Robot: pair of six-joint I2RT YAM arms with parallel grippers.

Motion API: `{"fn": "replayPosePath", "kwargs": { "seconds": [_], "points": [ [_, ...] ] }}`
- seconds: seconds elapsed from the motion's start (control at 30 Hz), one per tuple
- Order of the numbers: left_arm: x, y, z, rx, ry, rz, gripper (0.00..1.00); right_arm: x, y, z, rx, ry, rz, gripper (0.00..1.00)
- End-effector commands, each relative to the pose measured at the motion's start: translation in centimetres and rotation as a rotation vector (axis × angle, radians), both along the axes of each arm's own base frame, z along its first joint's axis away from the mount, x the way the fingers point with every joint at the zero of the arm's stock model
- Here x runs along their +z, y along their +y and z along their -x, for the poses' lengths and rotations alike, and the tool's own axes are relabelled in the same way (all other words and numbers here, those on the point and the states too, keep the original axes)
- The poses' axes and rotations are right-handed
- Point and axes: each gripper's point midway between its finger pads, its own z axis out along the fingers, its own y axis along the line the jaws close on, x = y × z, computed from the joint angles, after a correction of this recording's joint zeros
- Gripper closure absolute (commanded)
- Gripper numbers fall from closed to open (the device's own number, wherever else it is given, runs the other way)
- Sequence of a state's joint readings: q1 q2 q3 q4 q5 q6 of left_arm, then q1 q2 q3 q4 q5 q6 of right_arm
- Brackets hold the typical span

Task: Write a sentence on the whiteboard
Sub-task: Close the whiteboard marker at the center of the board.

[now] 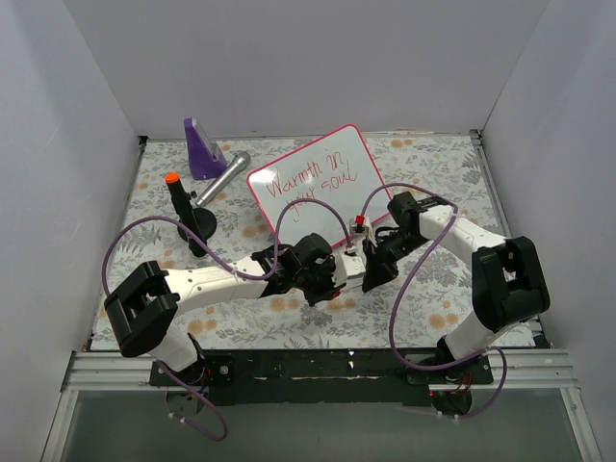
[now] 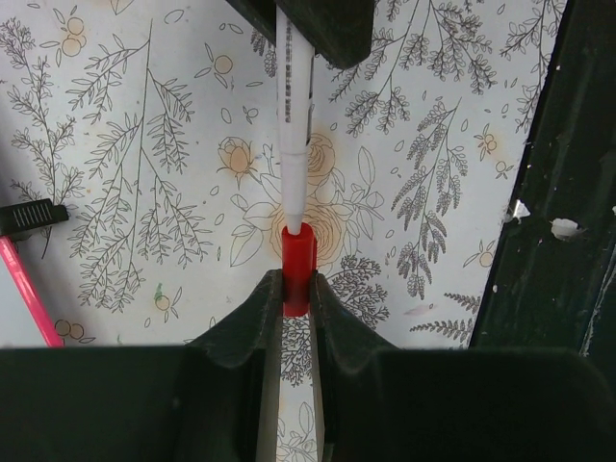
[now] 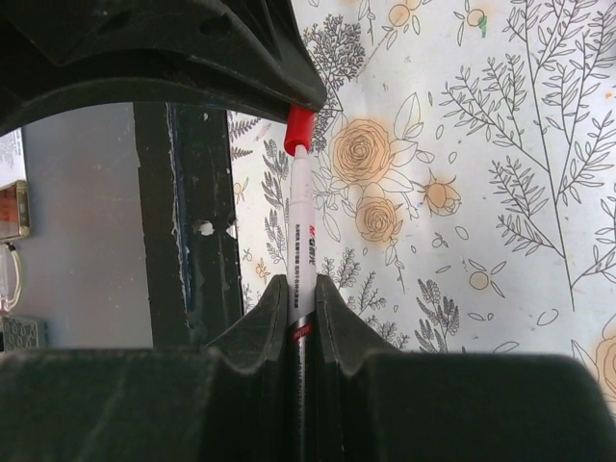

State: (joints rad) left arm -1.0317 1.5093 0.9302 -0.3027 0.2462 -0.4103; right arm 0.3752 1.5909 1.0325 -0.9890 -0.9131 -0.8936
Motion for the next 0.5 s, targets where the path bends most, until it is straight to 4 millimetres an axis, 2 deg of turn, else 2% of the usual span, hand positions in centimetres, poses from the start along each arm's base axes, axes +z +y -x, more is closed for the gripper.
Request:
{"fn": "replayPosePath", "kwargs": {
  "seconds": [0.0, 0.17, 0.3, 0.47],
  "points": [
    [2.9, -2.1, -0.2, -0.022, -0.018, 0.100, 1.00, 0.7, 0.7, -0.2, 0.001, 0.014, -0.049, 0.99],
    [3.6, -3.4, 0.2, -0.053, -0.002, 0.137, 1.00, 0.7, 0.9, 0.0, 0.005, 0.042, -0.061, 0.99],
    [3.7, -4.8, -0.2, -0.068, -0.010, 0.140, 1.00, 0.2, 1.2, 0.7, 0.027, 0.083, -0.063, 0.99],
    [5.2, -6.2, -1.2, -0.086, -0.051, 0.163, 1.00, -0.5, 1.5, 1.5, 0.050, 0.140, -0.068, 0.99]
  ]
}}
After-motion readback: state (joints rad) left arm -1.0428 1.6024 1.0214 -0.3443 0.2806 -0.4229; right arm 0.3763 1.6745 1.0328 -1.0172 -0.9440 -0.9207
